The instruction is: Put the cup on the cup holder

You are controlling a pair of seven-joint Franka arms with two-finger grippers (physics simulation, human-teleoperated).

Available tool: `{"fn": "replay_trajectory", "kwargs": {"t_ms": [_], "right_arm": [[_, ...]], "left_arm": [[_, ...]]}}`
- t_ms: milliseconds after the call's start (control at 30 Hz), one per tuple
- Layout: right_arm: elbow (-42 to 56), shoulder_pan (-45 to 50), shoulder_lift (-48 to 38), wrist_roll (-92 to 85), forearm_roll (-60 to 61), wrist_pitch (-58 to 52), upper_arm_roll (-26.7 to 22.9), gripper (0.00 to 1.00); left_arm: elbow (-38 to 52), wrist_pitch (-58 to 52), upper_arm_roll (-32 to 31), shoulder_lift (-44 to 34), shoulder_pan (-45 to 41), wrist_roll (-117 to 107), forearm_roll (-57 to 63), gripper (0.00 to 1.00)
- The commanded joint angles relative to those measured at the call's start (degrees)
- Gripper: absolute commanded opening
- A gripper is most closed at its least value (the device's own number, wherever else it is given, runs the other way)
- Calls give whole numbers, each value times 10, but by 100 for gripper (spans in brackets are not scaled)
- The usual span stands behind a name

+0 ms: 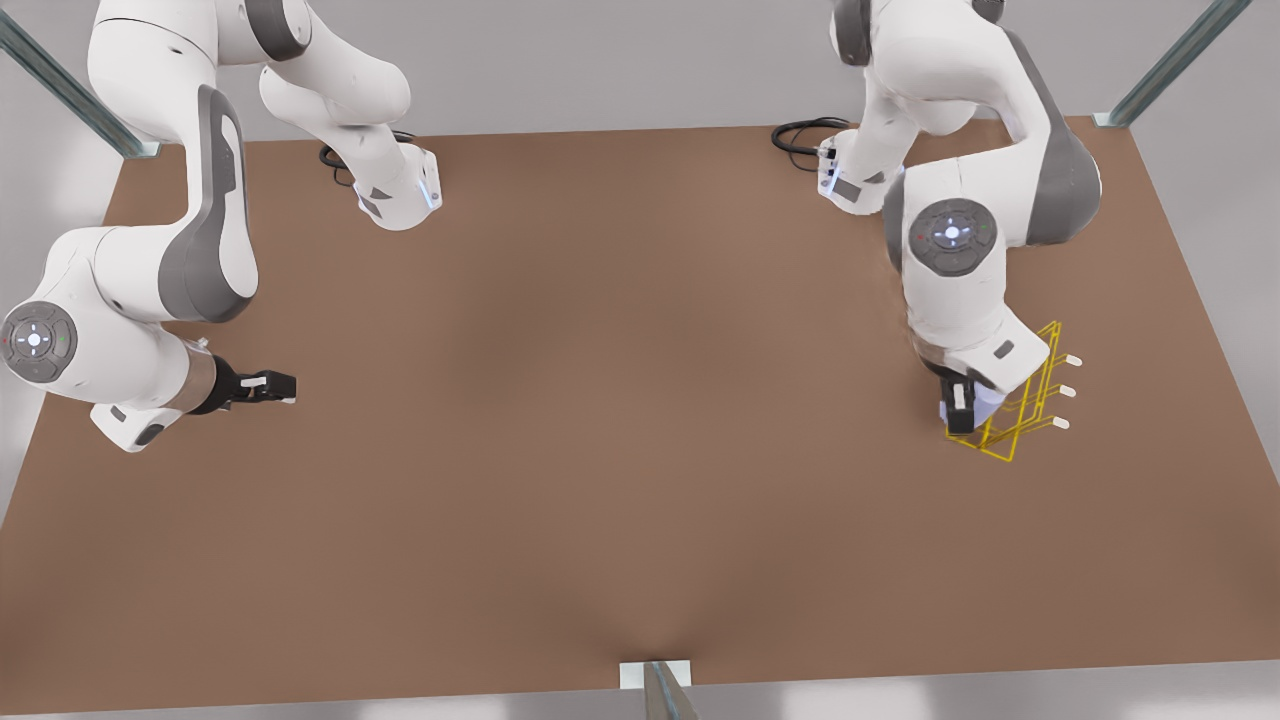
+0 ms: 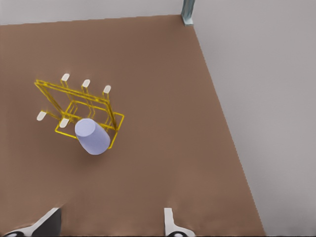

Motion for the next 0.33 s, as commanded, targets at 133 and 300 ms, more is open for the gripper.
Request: {"fn": "replay_trajectory", "kwargs": {"t_ms": [133,300], "right_arm": [[1,-1,2,-2,0,0,0,100],[1,-1,2,-3,0,0,-1,100]], "left_arm": [[-64,-188,-424,-133,366,890,5,100],[-30,-228,-426,-118,366,890,-11,100]]}}
